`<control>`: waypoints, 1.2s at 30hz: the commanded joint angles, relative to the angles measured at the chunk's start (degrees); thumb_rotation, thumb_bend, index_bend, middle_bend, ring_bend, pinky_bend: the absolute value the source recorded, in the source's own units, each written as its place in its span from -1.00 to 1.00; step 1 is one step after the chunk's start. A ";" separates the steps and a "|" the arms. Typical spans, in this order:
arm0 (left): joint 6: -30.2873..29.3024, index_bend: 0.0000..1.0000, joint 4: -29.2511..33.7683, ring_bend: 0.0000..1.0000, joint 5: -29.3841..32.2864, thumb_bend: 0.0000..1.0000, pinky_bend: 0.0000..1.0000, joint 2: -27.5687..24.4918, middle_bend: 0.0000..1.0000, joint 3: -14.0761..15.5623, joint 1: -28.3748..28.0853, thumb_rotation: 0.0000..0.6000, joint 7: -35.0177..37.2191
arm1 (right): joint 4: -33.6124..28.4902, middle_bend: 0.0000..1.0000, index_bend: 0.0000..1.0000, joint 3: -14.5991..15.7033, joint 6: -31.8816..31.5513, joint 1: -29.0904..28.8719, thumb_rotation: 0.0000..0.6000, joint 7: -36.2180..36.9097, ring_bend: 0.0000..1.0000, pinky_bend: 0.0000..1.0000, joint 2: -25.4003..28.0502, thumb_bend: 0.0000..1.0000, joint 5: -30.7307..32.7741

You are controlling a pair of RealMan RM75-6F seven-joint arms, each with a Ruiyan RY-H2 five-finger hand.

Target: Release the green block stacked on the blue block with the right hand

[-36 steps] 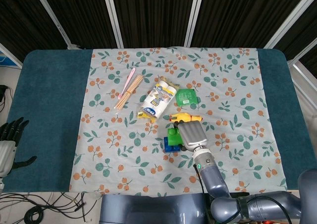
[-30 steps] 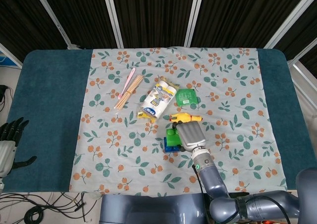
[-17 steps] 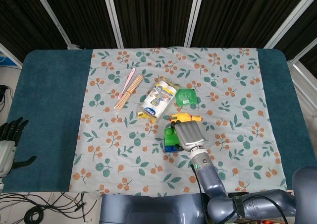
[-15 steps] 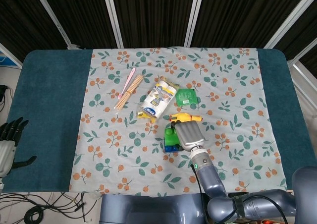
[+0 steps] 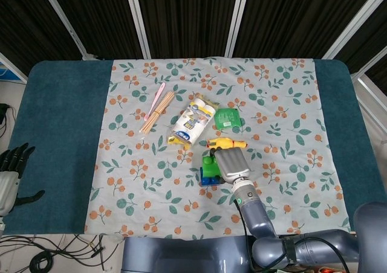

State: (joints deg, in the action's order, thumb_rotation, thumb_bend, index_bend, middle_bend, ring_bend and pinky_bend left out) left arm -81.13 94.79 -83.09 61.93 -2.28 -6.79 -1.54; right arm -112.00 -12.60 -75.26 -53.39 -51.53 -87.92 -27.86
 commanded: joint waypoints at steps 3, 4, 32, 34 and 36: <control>-0.02 -1.00 0.03 -1.00 0.15 -0.95 -1.00 -0.01 -1.00 -0.04 0.03 1.00 0.05 | 1.00 0.11 0.21 0.07 0.52 -0.27 1.00 0.25 0.03 0.11 -0.39 -0.14 0.49; 0.05 -1.00 0.02 -1.00 0.20 -0.95 -1.00 0.00 -1.00 -0.04 0.01 1.00 0.04 | 1.16 0.11 0.21 0.15 0.61 -0.31 1.00 0.28 0.03 0.11 -0.46 -0.14 0.48; 0.23 -1.00 0.13 -1.00 0.53 -0.95 -1.00 -0.08 -1.00 -0.16 -0.08 1.00 0.25 | 3.27 0.11 0.21 2.21 1.80 -0.15 1.00 1.25 0.03 0.11 -1.92 -0.14 -0.58; 0.20 -1.00 0.14 -1.00 0.53 -0.95 -1.00 -0.10 -1.00 -0.19 -0.09 1.00 0.20 | 3.26 0.11 0.21 2.32 1.79 -0.16 1.00 1.12 0.03 0.11 -1.93 -0.14 -0.59; 0.17 -1.00 0.17 -1.00 0.50 -0.95 -1.00 -0.10 -1.00 -0.17 -0.07 1.00 0.26 | 3.21 0.11 0.21 2.39 1.84 -0.13 1.00 1.06 0.03 0.11 -1.91 -0.14 -0.43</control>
State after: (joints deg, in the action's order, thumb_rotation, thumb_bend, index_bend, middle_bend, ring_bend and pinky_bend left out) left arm -80.96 94.95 -82.59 61.83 -2.46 -6.87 -1.30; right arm -108.77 -10.23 -73.44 -53.52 -50.45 -89.83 -28.32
